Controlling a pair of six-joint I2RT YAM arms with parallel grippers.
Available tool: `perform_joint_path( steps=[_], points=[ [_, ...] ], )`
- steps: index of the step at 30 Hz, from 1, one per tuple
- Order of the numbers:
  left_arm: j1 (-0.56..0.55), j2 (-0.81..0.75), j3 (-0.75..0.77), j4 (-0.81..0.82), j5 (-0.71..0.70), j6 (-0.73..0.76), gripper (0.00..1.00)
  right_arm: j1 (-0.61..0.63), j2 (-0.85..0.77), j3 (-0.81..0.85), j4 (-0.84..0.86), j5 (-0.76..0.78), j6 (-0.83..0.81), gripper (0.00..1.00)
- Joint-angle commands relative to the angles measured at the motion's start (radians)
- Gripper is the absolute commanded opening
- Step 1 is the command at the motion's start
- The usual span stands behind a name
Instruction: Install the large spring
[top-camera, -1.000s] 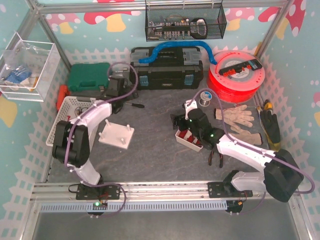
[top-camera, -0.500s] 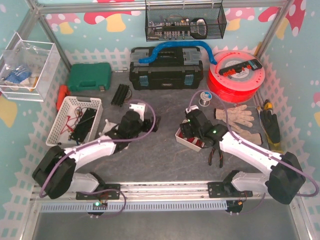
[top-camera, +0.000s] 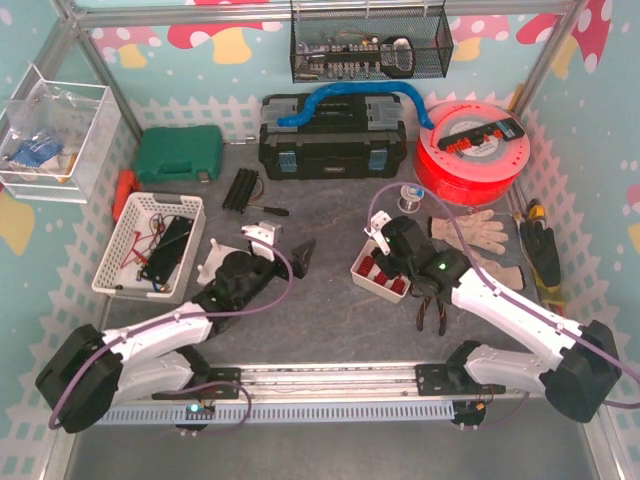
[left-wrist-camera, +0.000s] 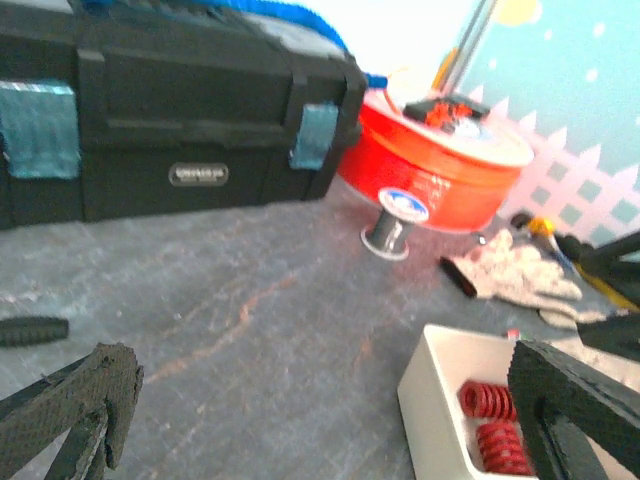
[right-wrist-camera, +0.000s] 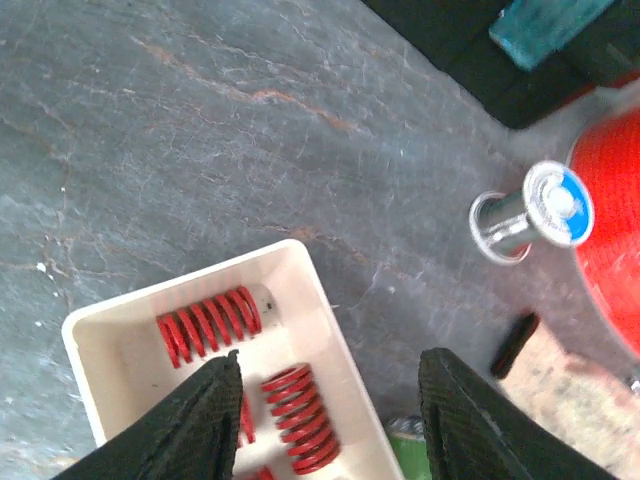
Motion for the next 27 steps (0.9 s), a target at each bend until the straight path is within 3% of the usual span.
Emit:
perform_joint_path(
  steps=[1, 9, 16, 27],
  points=[
    [-0.008, -0.054, -0.040, 0.064, -0.085, 0.030, 0.99, -0.009, -0.027, -0.060, 0.082, -0.006, -0.243, 0.51],
    [-0.009, -0.064, -0.041, 0.056, -0.104, 0.033, 0.99, -0.038, 0.167, -0.046, -0.067, 0.001, -0.387, 0.48],
    [-0.009, -0.058, -0.041, 0.059, -0.121, 0.034, 0.99, -0.061, 0.208, -0.035, -0.066, -0.058, -0.399, 0.39],
    [-0.010, -0.048, -0.039, 0.059, -0.130, 0.039, 0.99, -0.137, 0.319, -0.036, -0.026, -0.031, -0.376, 0.35]
  ],
)
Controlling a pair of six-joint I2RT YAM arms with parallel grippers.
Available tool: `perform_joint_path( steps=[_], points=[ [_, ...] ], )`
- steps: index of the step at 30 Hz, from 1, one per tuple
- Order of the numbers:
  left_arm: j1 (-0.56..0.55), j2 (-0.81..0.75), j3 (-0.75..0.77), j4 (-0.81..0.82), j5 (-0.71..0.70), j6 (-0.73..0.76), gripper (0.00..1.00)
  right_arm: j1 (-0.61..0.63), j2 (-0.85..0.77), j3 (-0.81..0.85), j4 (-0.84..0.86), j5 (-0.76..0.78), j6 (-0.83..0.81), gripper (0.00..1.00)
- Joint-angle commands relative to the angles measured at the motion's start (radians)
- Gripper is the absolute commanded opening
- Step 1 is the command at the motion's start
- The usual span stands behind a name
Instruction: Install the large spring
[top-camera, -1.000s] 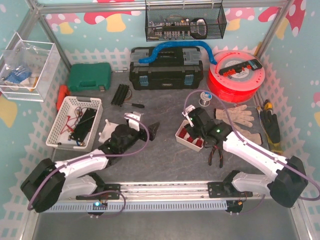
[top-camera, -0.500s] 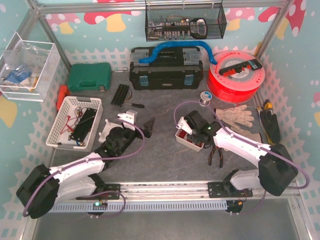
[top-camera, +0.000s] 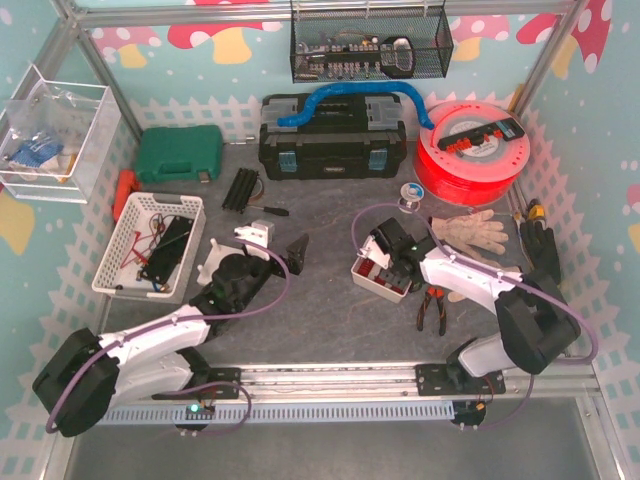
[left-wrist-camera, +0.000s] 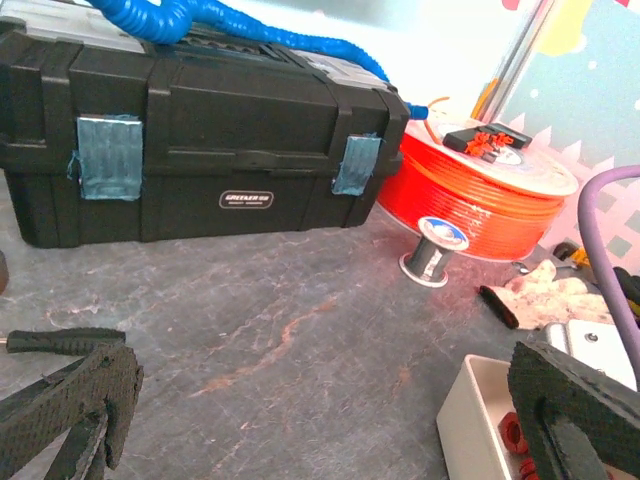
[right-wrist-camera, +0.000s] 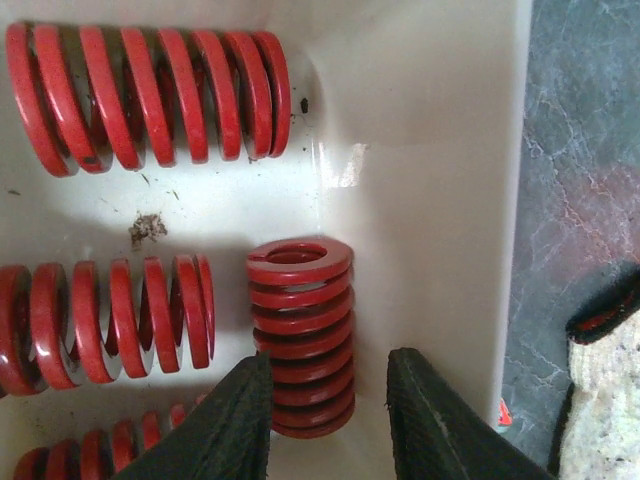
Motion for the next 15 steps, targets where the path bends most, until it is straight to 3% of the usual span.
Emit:
perform_joint_path(
  steps=[1, 15],
  points=[
    [-0.006, 0.000, -0.012, 0.022, -0.013, 0.021, 0.99, -0.018, 0.028, -0.003, 0.023, -0.006, 0.008, 0.35],
    [-0.007, -0.018, -0.016, 0.017, -0.021, 0.024, 0.99, -0.035, 0.152, -0.022, 0.071, -0.052, 0.024, 0.40]
  ],
)
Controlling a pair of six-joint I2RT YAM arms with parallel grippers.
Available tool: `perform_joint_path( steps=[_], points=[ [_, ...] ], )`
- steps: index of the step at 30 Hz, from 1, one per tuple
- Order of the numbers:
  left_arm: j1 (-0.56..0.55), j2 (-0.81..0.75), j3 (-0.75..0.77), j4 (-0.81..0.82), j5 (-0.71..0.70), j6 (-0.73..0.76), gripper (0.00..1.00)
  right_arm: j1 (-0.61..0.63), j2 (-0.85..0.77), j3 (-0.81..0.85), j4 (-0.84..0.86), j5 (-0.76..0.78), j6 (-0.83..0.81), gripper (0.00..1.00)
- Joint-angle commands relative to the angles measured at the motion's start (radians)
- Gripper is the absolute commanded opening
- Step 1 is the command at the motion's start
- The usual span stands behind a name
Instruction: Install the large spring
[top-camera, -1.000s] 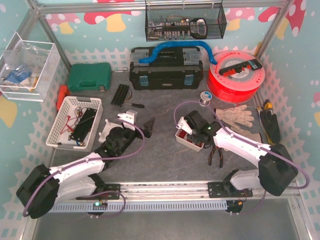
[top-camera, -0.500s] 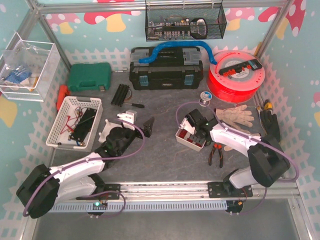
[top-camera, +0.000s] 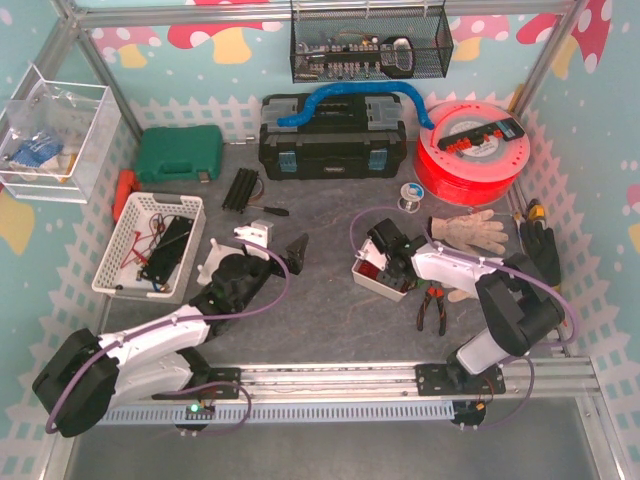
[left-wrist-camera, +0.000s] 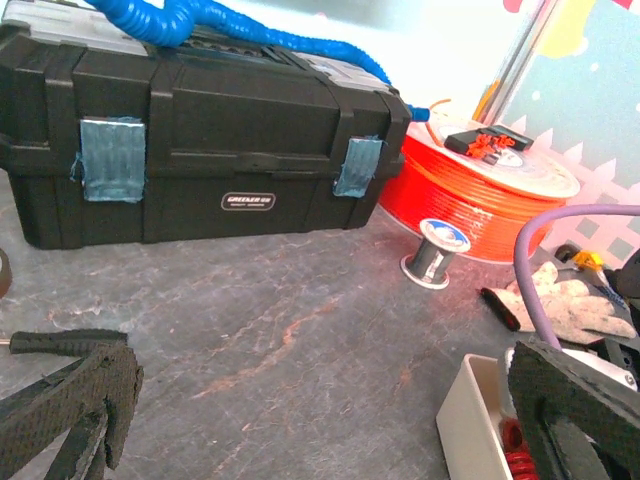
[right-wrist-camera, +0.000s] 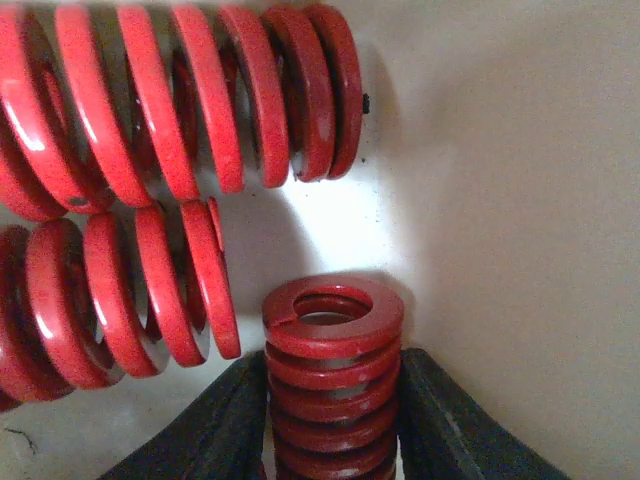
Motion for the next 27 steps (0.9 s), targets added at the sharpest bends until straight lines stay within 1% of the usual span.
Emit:
perform_joint_path(
  steps=[1, 5, 10, 12, 14, 19, 27],
  points=[
    [-0.007, -0.017, -0.016, 0.017, -0.015, 0.023, 0.99, -0.014, 0.038, -0.023, 0.017, -0.013, 0.010, 0.40],
    [-0.007, -0.017, -0.014, 0.015, -0.016, 0.024, 0.99, -0.019, 0.048, -0.026, 0.023, -0.034, 0.001, 0.40],
    [-0.007, -0.018, -0.014, 0.015, -0.020, 0.024, 0.99, -0.025, 0.033, -0.029, 0.030, -0.059, -0.014, 0.35],
    [-0.007, -0.018, -0.015, 0.014, -0.021, 0.024, 0.99, -0.025, 0.015, -0.036, 0.038, -0.060, -0.021, 0.31],
    [-0.007, -0.016, -0.015, 0.013, -0.023, 0.024, 0.99, -0.025, -0.009, -0.037, 0.044, -0.059, -0.025, 0.25],
    [-0.008, -0.018, -0.015, 0.014, -0.024, 0.024, 0.99, -0.026, -0.082, -0.028, 0.058, -0.094, -0.030, 0.18],
    [-0.008, -0.020, -0.016, 0.012, -0.034, 0.029, 0.99, -0.029, -0.130, -0.020, 0.081, -0.123, -0.030, 0.16]
  ],
)
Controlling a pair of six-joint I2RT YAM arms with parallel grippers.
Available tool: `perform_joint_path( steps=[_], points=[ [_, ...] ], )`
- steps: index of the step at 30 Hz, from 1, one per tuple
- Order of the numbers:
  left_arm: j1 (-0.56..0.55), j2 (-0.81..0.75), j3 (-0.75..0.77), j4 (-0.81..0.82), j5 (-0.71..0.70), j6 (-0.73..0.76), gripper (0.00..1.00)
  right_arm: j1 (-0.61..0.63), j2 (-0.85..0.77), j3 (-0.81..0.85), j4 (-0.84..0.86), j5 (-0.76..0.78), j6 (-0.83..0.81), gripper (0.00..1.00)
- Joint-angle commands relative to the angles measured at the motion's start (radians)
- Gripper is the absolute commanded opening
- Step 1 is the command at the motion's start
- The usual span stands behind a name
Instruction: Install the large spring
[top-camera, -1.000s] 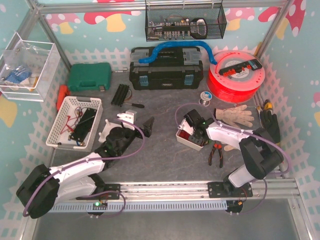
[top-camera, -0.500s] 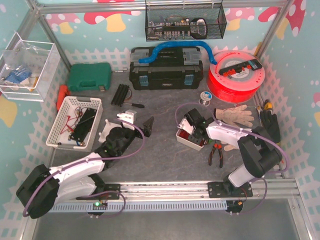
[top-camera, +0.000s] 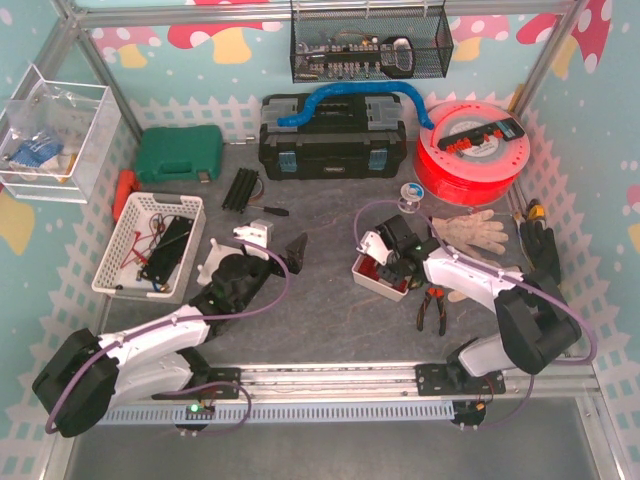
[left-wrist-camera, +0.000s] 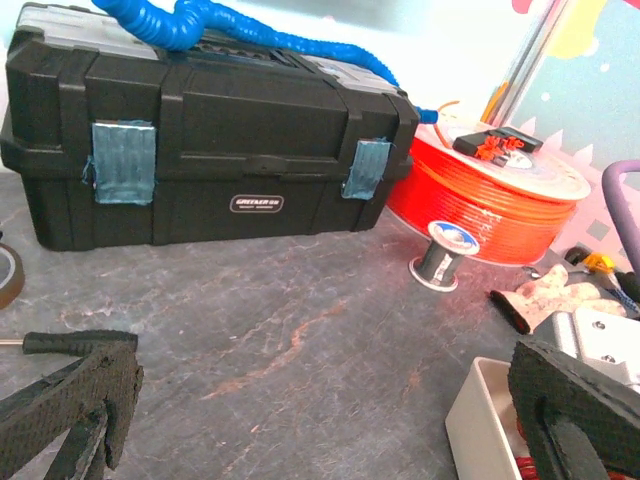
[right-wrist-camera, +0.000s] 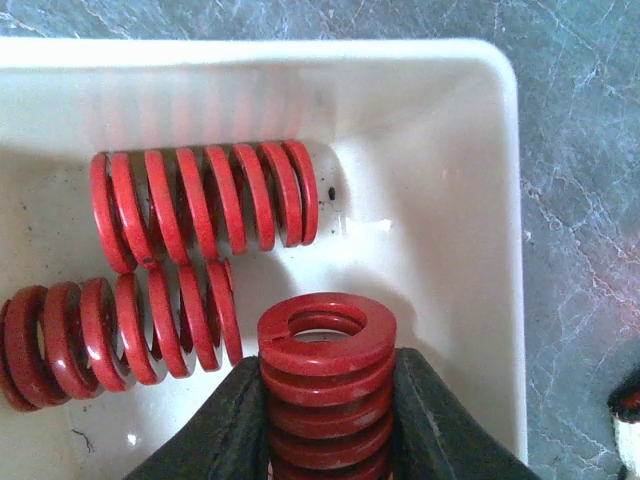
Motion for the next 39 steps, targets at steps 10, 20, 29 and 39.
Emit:
perform_joint_path(
  steps=[10, 20, 29, 39],
  points=[
    [-0.008, -0.013, -0.015, 0.022, -0.001, 0.020, 0.99, -0.011, -0.118, 0.026, 0.036, -0.067, 0.007, 0.12],
    [-0.008, 0.010, 0.018, 0.002, 0.153, -0.051, 0.82, 0.015, -0.333, -0.013, 0.223, -0.185, 0.008, 0.10],
    [-0.008, -0.004, 0.170, -0.246, 0.400, -0.230, 0.59, 0.114, -0.470, -0.172, 0.568, -0.314, 0.013, 0.10],
    [-0.062, 0.058, 0.317, -0.457, 0.477, -0.215, 0.63, 0.218, -0.418, -0.249, 0.741, -0.249, 0.012, 0.09]
  ],
)
